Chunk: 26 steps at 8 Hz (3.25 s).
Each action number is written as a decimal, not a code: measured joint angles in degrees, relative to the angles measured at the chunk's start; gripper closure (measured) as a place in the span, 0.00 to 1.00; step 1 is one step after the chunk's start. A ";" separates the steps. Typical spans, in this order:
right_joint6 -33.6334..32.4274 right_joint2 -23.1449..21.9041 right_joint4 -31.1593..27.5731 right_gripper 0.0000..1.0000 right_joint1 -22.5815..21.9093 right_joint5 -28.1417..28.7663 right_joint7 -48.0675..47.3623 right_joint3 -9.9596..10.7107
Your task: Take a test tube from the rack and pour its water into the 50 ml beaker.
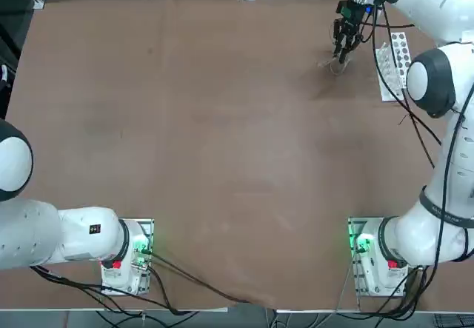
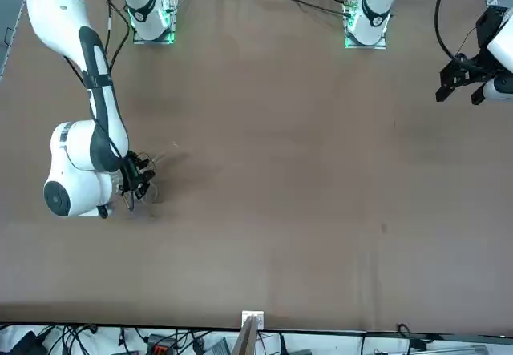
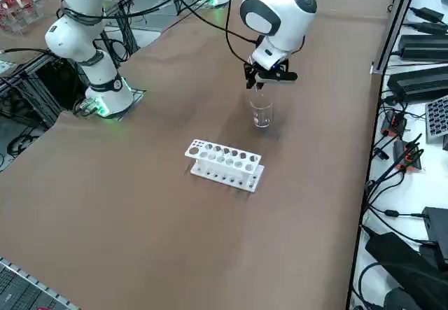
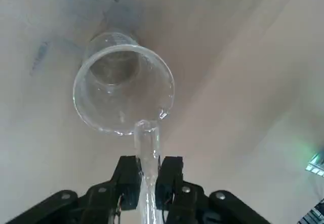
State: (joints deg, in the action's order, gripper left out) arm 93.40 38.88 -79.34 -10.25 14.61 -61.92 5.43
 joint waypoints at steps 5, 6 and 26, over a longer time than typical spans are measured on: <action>0.00 -0.17 0.00 0.80 0.97 2.17 0.24 0.00; 0.01 -0.18 0.00 0.80 1.37 3.50 0.44 0.01; -14.11 -3.31 8.14 0.80 -5.39 -65.12 -42.81 2.33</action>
State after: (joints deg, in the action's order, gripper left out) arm 79.29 35.57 -71.19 -15.64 -50.51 -104.73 7.77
